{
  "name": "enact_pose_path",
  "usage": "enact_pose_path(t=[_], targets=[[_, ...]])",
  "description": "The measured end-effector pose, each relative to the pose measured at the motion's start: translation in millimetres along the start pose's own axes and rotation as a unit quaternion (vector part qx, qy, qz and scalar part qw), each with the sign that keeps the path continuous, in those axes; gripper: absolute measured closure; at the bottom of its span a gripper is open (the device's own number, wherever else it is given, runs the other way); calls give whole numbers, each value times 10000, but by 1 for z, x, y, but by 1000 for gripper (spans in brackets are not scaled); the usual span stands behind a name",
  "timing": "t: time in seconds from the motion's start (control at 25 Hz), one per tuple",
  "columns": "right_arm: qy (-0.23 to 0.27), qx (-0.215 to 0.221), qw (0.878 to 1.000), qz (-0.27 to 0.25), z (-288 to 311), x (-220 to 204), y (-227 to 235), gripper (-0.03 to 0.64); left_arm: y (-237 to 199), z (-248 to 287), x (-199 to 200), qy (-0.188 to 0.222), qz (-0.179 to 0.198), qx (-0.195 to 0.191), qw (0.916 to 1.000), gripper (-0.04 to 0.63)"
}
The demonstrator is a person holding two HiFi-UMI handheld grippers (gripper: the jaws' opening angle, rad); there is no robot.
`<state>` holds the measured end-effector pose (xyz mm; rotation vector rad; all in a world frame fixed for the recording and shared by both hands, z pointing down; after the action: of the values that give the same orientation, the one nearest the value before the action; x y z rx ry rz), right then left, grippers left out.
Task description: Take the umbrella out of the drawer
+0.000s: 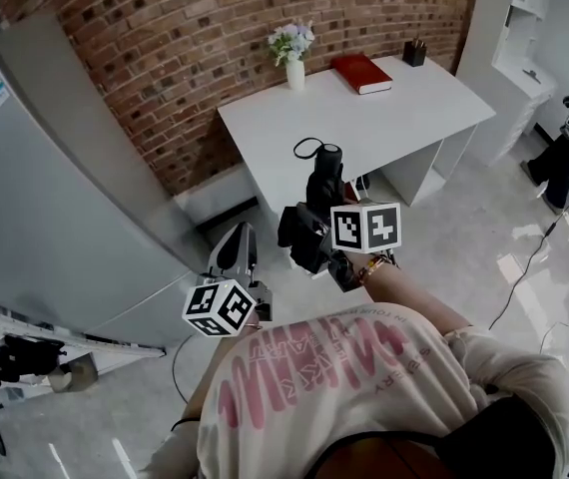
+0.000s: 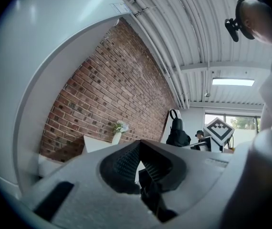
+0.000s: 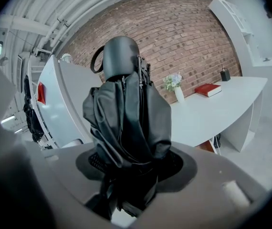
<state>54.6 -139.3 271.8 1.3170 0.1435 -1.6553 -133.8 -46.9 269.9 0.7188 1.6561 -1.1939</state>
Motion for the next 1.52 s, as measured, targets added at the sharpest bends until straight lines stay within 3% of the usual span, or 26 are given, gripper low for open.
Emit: enact_pose_path(t=[0.28, 0.64, 1.52], targets=[[172, 48, 9994, -292, -9, 29, 29, 360, 21, 39, -7, 34, 84, -15, 10000, 591], [226, 71, 9985, -490, -17, 36, 66, 359, 39, 62, -27, -192, 139, 153, 9996, 591], [94, -4, 9995, -305, -15, 29, 115, 359, 47, 80, -55, -555, 106, 301, 9979, 591]])
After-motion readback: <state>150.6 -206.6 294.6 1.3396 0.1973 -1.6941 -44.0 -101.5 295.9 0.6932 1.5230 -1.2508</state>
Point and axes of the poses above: the fingertips, and each gripper's own axes: z forward along the fingers, y to its right, x out of its top, the point moved 7 cm from there along -z, backward along the fingers, and after that the axes turned 3 degrees about -x, right-handed, at the moved point
